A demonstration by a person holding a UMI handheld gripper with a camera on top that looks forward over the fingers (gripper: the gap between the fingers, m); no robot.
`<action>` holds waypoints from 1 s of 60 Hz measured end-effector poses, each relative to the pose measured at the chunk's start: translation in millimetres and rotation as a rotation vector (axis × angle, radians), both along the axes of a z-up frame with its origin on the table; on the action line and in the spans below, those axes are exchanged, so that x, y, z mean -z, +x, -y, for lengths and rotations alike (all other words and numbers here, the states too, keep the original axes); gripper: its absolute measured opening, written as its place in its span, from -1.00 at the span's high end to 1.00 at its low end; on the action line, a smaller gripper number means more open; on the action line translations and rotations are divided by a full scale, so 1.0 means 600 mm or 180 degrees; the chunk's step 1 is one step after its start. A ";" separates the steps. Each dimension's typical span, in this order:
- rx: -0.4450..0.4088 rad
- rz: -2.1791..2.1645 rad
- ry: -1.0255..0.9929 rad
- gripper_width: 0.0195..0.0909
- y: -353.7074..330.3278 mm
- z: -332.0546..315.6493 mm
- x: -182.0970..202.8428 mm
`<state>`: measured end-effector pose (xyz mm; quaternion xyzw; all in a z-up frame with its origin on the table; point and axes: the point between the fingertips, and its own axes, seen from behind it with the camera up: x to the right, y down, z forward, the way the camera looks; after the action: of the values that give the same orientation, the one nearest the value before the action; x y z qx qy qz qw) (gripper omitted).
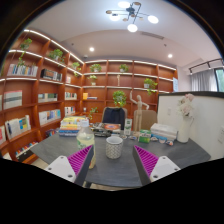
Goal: Pour water
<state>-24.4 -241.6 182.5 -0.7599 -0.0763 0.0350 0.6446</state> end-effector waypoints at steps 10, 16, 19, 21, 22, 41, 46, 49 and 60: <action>-0.0152 -0.0179 -0.0143 -0.69 -0.079 -0.014 0.076; -0.0167 -0.0146 -0.0171 -0.69 -0.120 -0.029 0.112; -0.0164 -0.0134 -0.0158 -0.69 -0.138 -0.041 0.124; -0.0142 -0.0123 -0.0147 -0.71 -0.146 -0.051 0.131; -0.0126 -0.0117 -0.0139 -0.71 -0.149 -0.057 0.134; -0.0077 -0.0221 0.0014 -0.71 -0.222 -0.185 0.132; -0.0010 -0.0196 0.0023 -0.58 -0.226 -0.211 0.133; 0.0054 -0.0177 0.0046 -0.37 -0.223 -0.224 0.134; 0.0083 -0.0254 0.0093 0.39 -0.218 -0.232 0.137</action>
<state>-155.2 -102.2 100.1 -0.7494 -0.0411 0.0558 0.6585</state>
